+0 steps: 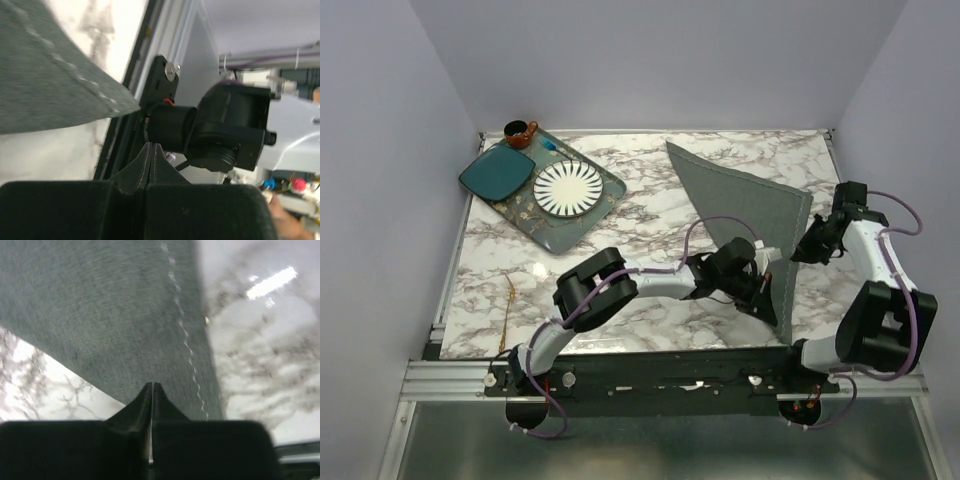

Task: Fold the napkin, place the utensils inside, and roll it up
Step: Fold the napkin

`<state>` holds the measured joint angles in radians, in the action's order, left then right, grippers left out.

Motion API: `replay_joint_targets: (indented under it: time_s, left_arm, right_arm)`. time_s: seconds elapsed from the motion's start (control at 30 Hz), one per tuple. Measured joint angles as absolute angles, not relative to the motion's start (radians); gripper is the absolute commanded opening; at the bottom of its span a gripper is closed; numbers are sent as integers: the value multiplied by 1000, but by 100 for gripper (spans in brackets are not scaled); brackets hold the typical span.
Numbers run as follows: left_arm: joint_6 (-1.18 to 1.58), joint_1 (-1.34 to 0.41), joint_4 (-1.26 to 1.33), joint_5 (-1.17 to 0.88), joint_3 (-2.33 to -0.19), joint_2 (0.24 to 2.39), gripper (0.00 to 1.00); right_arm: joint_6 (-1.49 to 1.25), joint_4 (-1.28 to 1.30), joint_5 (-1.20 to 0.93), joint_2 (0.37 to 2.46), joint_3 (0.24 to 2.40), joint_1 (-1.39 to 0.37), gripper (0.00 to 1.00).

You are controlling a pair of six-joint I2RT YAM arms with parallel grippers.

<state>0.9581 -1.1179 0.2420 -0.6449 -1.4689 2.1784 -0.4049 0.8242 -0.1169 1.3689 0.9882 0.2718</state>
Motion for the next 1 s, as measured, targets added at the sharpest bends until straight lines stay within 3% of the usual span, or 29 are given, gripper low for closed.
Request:
replay_joint_targets:
  time_s: [0.2,0.63,1.0]
  left_arm:
    - [872,-1193,208,-642,-1507,2185,0]
    - [724,-1207,52,-555,-1694,2327,0]
    - [704,-1217,57,-542,-1684,2342,0]
  right_arm:
    - [-364,757,-212,1527,1003,271,1]
    - [-376,680,-228,1605,962,271,1]
    - [-393,645,-230,1611,937,271,1]
